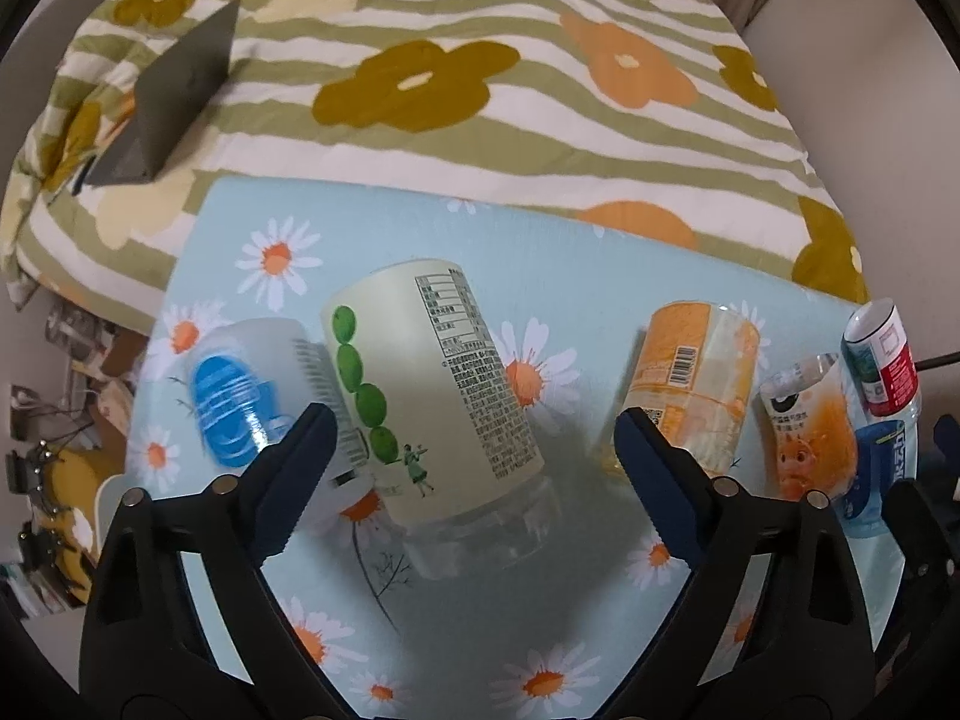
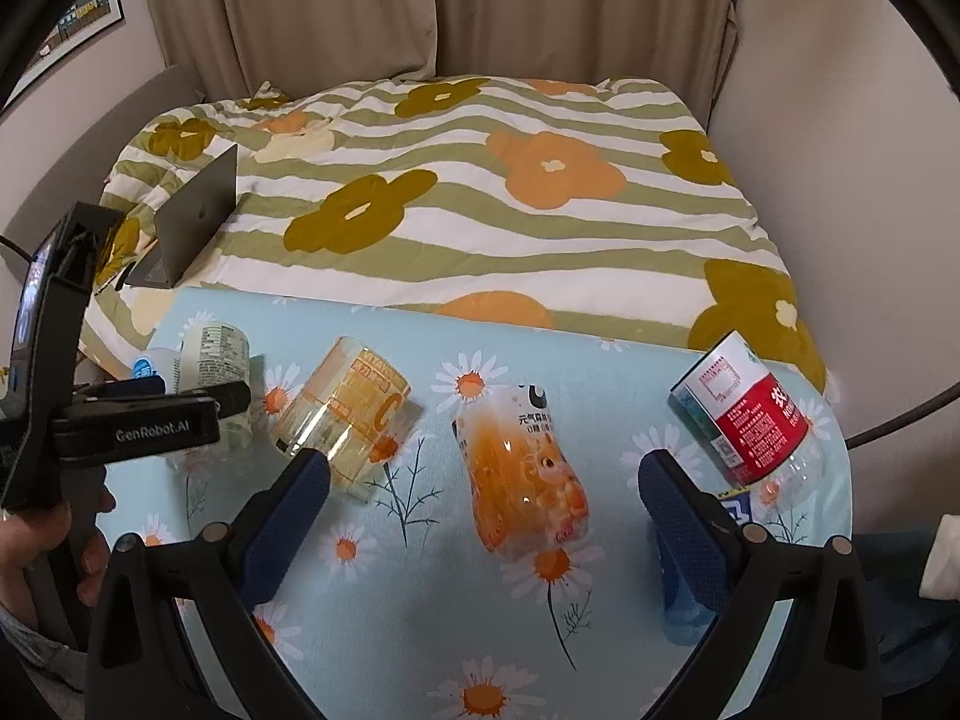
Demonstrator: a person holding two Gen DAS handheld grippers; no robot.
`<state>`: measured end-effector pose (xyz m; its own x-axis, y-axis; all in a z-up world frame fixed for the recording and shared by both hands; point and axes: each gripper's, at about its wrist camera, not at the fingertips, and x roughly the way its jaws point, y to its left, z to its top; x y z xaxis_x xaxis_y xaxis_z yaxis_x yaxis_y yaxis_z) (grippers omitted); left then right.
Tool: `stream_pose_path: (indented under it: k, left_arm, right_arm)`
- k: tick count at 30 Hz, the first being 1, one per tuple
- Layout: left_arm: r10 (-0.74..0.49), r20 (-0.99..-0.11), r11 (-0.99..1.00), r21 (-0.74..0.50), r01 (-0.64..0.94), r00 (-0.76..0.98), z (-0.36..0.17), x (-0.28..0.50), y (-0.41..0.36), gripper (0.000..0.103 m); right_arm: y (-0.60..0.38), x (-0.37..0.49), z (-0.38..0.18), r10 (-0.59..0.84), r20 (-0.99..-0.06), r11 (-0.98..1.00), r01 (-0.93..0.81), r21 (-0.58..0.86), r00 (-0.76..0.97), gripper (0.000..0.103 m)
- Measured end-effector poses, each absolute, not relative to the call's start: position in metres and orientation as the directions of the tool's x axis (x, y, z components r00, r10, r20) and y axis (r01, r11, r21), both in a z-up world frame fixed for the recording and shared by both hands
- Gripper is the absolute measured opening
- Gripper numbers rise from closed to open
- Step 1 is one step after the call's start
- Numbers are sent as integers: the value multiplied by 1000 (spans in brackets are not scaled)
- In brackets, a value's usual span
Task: Flip cup upright
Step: 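Move the left tool to the lying clear cup and close on it, then lift the clear cup off the table with the left tool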
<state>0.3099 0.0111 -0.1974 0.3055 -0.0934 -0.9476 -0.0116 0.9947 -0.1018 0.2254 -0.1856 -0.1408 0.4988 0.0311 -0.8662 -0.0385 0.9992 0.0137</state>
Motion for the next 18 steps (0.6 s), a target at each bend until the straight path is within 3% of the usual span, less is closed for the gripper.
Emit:
stream_pose_path:
  k: [5,13,18]
  left_arm:
    - [-96,-956,995,-101,-4,277,-212,313,8,92]
    - [-86,-963,996,-81,29,254,-225,314,7,68]
    - [-100,-960,994,-87,60,262,-224,312,5,67]
  right_arm:
    - [-186,232,-145,27,-872,1000,-19,20,489,103]
    - [-184,232,-148,16,-874,1000,7,22,486,103]
    - [-183,227,-147,6,-872,999,27,23,489,103]
